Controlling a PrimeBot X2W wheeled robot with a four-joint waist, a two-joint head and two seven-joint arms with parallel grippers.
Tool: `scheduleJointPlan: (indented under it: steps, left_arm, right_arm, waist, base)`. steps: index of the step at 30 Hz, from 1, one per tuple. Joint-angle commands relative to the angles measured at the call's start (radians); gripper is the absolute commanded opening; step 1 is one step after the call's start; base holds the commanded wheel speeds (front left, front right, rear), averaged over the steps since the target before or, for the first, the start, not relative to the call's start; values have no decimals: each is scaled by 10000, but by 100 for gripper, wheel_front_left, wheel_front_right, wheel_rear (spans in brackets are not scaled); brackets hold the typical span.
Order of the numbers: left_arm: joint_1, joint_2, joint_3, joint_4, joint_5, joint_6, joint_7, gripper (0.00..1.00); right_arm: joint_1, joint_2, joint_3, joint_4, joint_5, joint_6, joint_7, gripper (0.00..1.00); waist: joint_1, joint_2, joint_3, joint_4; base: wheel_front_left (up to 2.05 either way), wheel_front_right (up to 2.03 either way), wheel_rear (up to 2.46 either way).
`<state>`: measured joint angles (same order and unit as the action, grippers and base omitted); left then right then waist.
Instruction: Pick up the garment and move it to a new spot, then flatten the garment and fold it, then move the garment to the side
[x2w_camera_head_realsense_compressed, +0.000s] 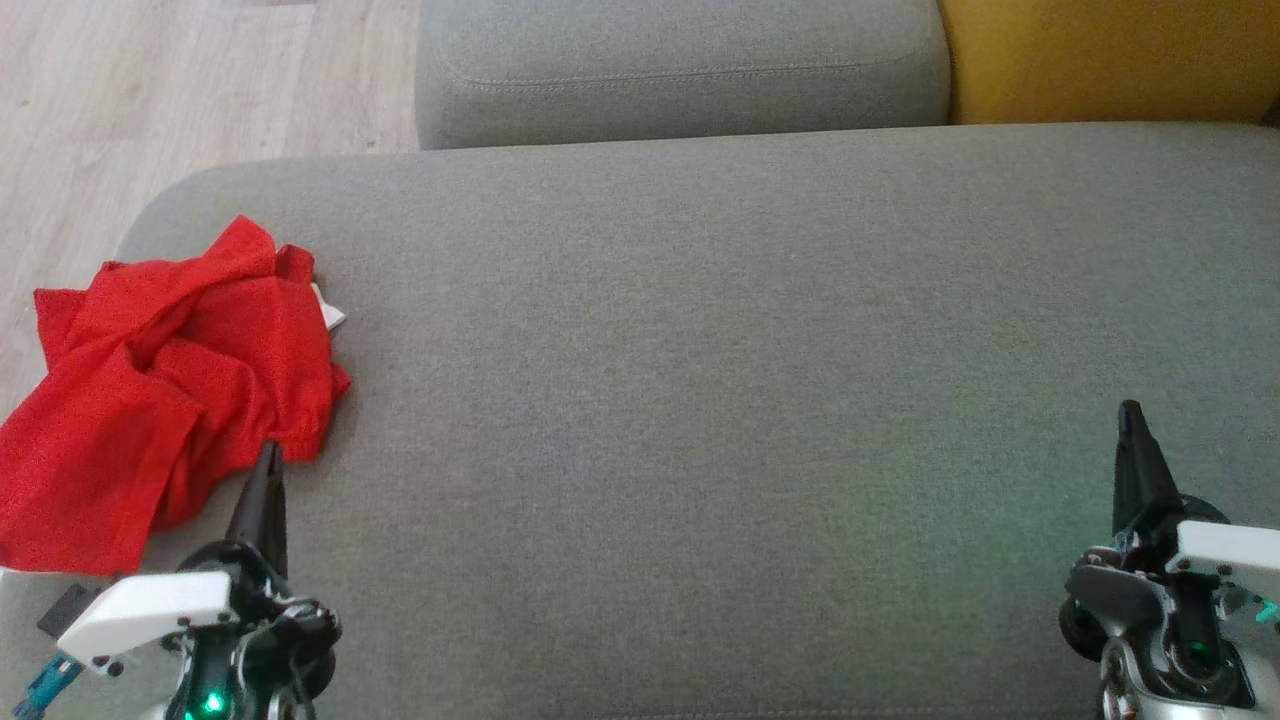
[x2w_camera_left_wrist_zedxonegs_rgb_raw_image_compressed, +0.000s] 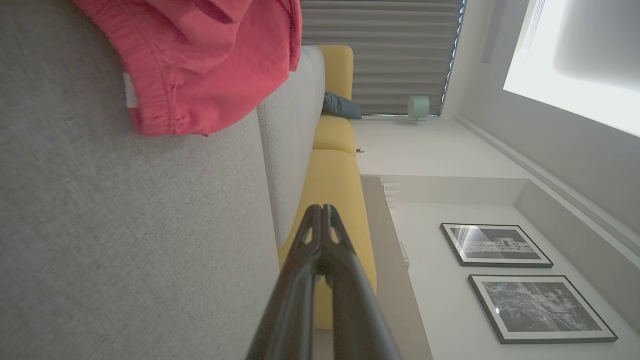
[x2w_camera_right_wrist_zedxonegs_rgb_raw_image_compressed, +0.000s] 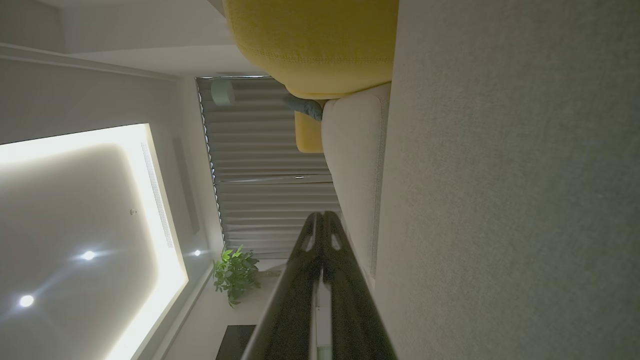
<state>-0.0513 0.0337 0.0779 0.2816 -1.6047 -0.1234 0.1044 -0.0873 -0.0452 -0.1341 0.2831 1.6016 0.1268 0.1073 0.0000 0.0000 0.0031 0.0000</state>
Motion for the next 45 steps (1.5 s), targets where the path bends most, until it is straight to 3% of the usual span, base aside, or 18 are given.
scheduleJointPlan:
  steps: [1,45]
  left_arm:
    - [-566,165,354,-368,-44,-73,84,0]
    - [-566,165,354,-368,-44,-73,84,0]
  right_arm:
    - [-206,-50,208,-384,74,39,56,0]
    - [-206,-50,208,-384,74,39,56,0]
  waist:
    - [0,0,0,0]
    - [0,0,0,0]
  base:
    - [0,0,0]
    - [0,0,0]
